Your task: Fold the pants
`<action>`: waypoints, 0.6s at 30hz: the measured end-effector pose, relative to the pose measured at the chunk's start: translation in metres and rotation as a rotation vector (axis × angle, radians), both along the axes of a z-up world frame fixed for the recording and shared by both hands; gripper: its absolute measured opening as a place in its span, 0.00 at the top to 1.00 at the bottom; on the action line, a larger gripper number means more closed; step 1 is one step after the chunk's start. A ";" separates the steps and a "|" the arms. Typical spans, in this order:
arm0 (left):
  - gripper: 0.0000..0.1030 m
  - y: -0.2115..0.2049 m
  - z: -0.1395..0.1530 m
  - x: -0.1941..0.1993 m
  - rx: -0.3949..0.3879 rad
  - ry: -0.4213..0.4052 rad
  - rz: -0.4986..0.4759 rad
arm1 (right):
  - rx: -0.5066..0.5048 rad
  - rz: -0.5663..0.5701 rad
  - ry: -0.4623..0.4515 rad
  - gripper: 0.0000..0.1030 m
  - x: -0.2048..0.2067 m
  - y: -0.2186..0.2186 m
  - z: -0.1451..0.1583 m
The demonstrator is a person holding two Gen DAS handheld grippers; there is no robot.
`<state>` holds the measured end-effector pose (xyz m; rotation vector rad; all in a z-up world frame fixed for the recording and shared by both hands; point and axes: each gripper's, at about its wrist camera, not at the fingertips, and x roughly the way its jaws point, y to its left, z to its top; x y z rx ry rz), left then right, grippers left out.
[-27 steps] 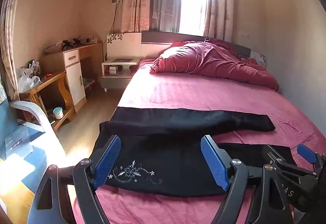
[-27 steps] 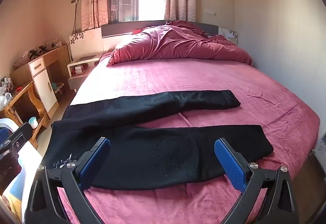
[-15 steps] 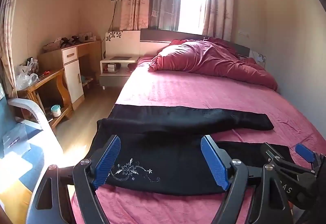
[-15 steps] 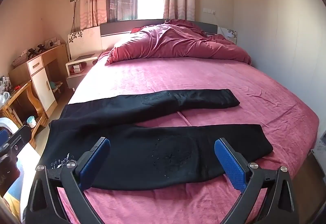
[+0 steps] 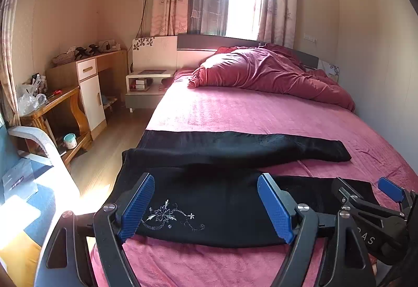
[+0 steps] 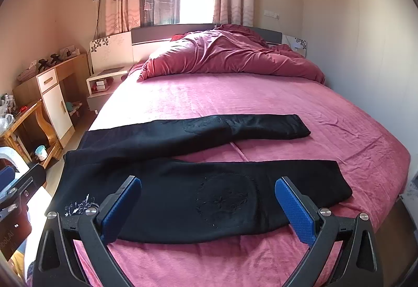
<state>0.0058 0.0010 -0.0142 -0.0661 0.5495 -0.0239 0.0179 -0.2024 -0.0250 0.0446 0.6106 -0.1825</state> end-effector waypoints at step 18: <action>0.19 0.005 -0.014 0.006 -0.009 0.040 0.012 | -0.018 0.019 0.024 0.00 0.002 0.005 -0.008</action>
